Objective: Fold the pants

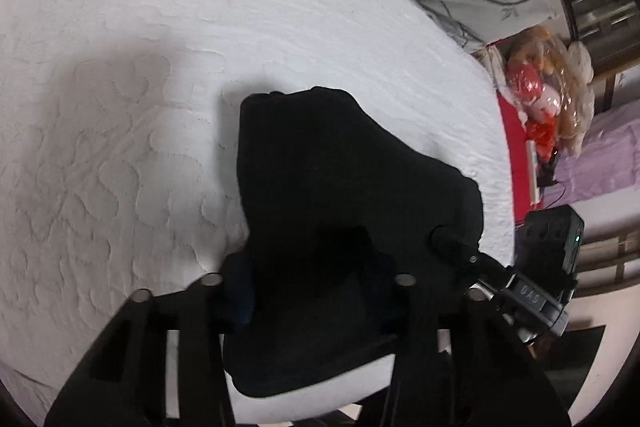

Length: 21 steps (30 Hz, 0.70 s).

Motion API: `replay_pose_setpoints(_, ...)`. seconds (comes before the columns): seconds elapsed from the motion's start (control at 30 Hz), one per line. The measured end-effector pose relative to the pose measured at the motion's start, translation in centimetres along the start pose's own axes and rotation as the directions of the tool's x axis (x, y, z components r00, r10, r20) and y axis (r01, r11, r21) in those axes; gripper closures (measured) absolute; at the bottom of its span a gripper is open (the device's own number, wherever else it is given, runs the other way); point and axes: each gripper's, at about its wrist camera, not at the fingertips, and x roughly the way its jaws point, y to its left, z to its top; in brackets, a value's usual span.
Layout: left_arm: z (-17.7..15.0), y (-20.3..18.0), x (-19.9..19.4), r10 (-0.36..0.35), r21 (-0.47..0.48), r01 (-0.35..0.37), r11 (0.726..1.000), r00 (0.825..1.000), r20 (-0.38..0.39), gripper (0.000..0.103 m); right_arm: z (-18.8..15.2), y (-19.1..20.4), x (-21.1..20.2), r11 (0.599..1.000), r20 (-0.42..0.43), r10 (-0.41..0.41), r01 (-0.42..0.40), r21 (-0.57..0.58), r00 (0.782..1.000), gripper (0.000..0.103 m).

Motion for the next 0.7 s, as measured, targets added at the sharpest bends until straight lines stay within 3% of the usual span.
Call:
replay_pose_setpoints(0.1, -0.7, 0.6, -1.5, -0.083, -0.047, 0.083, 0.995, 0.996, -0.013, 0.077, -0.7, 1.1, -1.2, 1.0, 0.029, -0.002, 0.003, -0.014, 1.0, 0.073)
replay_pose_setpoints(0.23, -1.4, 1.5, -2.4, -0.107, -0.066, 0.106, 0.992, 0.994, -0.014, 0.077, -1.8, 2.0, -1.9, 1.0, 0.028, 0.005, -0.004, -0.03, 1.0, 0.074)
replay_pose_setpoints(0.37, -0.4, 2.8, -3.1, -0.1, -0.109, 0.099, 0.989, 0.995, 0.0, 0.077, -1.5, 3.6, -0.7, 0.999, 0.004, -0.009, 0.01, -0.044, 1.0, 0.074)
replay_pose_setpoints(0.53, 3.1, 4.9, -6.4, -0.085, -0.149, 0.097, 0.984, 0.993, 0.083, 0.077, 1.5, 7.1, 1.7, 0.998, 0.006, 0.035, -0.035, -0.058, 0.999, 0.074)
replay_pose_setpoints(0.7, 7.8, 6.2, -8.0, 0.017, -0.16, 0.004, 0.987, 0.991, 0.129, 0.077, 4.6, 10.6, 5.2, 0.995, 0.025, 0.051, -0.049, -0.082, 0.998, 0.074)
